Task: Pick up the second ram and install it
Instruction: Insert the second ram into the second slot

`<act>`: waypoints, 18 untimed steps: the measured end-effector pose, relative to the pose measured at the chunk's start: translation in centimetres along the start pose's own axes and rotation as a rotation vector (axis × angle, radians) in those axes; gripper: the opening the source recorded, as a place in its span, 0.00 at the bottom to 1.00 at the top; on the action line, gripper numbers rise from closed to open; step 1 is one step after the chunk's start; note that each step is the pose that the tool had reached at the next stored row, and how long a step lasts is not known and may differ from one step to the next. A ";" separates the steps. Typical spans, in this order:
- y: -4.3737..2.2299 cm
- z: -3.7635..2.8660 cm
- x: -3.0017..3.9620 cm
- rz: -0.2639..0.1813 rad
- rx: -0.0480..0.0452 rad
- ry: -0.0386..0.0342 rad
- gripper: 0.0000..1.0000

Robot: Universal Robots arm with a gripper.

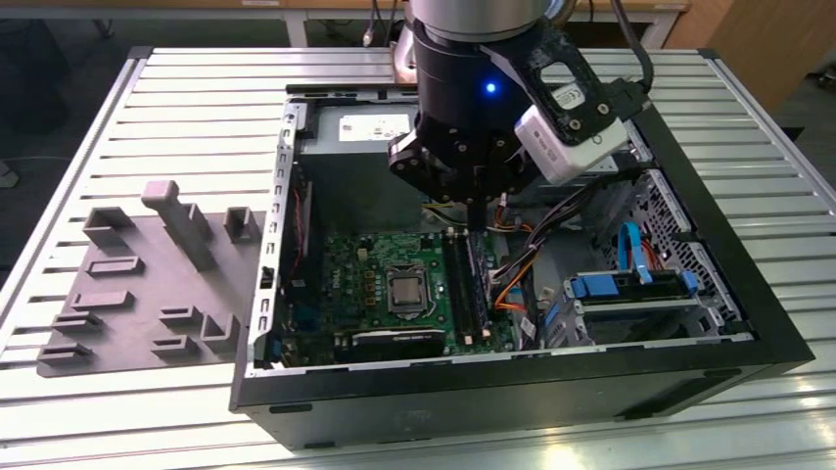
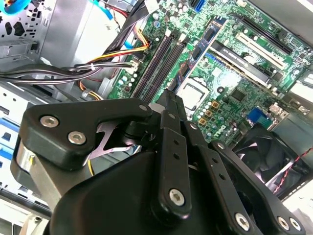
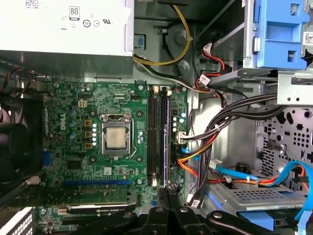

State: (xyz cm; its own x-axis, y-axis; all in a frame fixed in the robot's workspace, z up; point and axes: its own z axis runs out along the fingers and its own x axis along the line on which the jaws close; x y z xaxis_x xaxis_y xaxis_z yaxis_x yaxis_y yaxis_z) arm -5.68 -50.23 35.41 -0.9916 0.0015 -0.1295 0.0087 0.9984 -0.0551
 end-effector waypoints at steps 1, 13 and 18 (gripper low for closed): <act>0.02 0.08 0.01 0.000 0.0002 0.0001 0.11; 0.45 0.98 0.14 0.000 0.0008 0.0001 0.11; 0.86 1.39 0.19 0.000 0.0015 0.0002 0.11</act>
State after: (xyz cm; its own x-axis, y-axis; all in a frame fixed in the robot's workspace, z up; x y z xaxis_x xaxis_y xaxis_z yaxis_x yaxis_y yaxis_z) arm -5.68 -49.45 33.97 -0.9916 0.0013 -0.1293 0.0087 0.9984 -0.0566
